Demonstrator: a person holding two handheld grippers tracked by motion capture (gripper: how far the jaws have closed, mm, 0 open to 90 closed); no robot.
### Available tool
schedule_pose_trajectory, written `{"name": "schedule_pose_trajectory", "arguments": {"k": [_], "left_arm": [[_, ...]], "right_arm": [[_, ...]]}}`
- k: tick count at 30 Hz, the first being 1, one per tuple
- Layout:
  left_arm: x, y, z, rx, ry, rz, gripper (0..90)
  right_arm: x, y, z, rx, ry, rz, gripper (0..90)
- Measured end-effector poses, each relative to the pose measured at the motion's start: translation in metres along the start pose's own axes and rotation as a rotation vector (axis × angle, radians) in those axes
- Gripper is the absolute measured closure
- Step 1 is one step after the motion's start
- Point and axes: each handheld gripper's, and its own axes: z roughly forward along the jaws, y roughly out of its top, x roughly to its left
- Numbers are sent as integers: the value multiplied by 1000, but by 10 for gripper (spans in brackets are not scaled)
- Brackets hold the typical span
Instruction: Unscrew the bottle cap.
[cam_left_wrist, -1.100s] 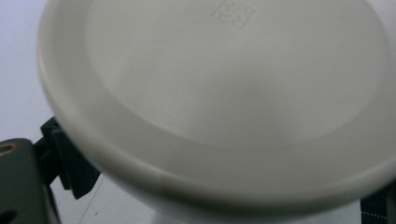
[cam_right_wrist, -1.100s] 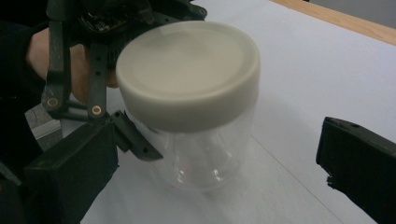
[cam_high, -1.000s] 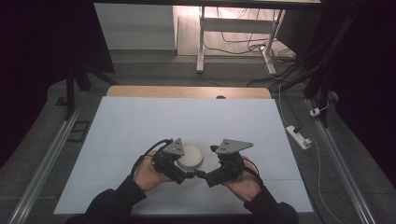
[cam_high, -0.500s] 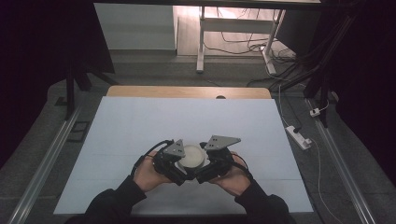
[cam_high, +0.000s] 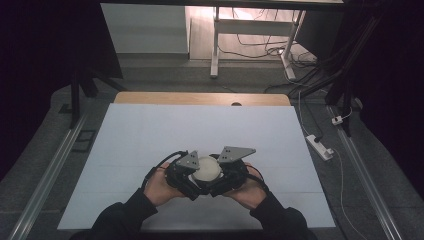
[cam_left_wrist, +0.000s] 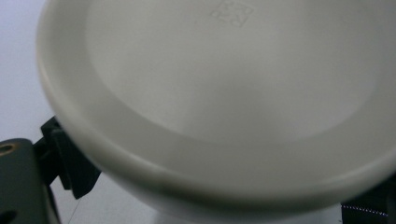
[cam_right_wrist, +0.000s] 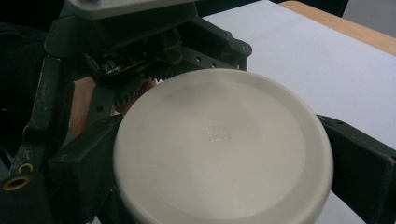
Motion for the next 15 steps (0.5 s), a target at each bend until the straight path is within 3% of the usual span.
{"name": "schedule_pose_trajectory", "arguments": {"k": [8, 15], "left_arm": [[1, -1, 2, 1, -47, 18, 76], [2, -1, 0, -10, -115, 47, 76]], "right_arm": [[-3, 0, 0, 12, 51, -13, 72], [-10, -1, -2, -8, 169, -48, 73]]}}
